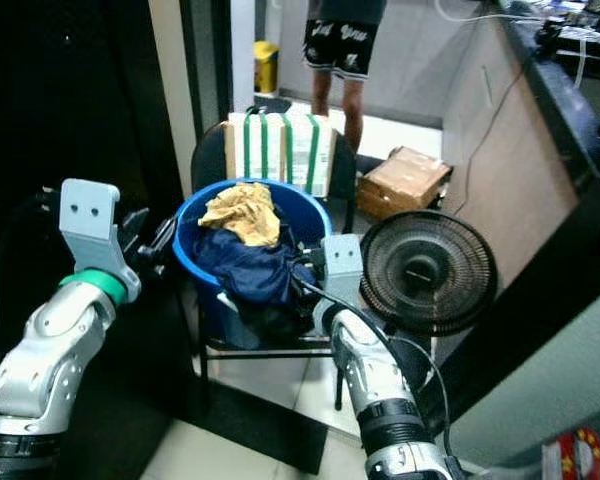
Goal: Clothes washing
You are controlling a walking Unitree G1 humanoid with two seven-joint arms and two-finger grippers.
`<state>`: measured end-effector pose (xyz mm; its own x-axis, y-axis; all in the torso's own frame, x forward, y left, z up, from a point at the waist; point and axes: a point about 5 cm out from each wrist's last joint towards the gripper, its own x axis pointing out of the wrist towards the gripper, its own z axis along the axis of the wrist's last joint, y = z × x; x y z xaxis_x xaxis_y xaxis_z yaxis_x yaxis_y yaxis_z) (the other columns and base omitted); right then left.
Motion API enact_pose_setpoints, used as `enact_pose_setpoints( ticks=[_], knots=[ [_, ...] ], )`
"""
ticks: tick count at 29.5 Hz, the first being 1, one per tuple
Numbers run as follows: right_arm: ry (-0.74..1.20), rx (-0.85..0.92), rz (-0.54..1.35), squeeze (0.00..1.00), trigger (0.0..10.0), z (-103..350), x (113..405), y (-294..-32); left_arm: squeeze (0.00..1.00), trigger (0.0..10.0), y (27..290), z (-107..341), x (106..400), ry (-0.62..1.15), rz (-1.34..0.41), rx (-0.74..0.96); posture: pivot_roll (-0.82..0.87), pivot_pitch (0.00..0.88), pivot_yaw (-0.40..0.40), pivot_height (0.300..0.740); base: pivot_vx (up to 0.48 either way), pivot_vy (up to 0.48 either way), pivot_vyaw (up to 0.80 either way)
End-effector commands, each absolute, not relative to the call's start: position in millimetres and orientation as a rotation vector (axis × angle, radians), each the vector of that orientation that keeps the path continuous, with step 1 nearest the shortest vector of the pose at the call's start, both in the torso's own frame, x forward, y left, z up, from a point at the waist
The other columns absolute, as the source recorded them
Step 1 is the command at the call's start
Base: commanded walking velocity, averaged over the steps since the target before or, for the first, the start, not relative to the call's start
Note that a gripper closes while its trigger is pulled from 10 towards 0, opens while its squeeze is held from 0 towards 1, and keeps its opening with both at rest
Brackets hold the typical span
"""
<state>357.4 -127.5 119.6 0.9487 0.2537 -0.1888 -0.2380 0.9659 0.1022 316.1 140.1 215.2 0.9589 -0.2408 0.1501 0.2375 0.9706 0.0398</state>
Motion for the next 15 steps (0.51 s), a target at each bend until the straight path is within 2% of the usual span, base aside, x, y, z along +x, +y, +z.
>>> enact_pose_setpoints(
  ticks=[1, 5, 12, 15],
  knots=[
    [0.205, 0.084, 0.251, 1.0, 10.0, 121, 361, -125, 0.0, 10.0, 138, 213, 314, -0.143, -0.259, 0.015, 0.12, 0.063, 0.041, 0.74, 0.0, 0.0, 0.0],
    [0.191, 0.092, 0.26, 1.0, 10.0, 125, 362, -122, 0.0, 10.0, 138, 213, 313, -0.142, -0.258, 0.013, 0.12, 0.066, 0.04, 0.74, 0.0, 0.0, 0.0],
    [0.046, 0.257, 0.357, 1.0, 10.0, 154, 373, -103, 0.0, 10.0, 140, 215, 314, -0.137, -0.255, -0.005, 0.12, 0.081, 0.049, 0.74, 0.0, 0.0, 0.0],
    [0.038, 0.26, 0.362, 1.0, 10.0, 158, 376, -100, 0.0, 10.0, 140, 215, 313, -0.133, -0.257, -0.014, 0.12, 0.09, 0.052, 0.74, 0.0, 0.0, 0.0]
  ],
)
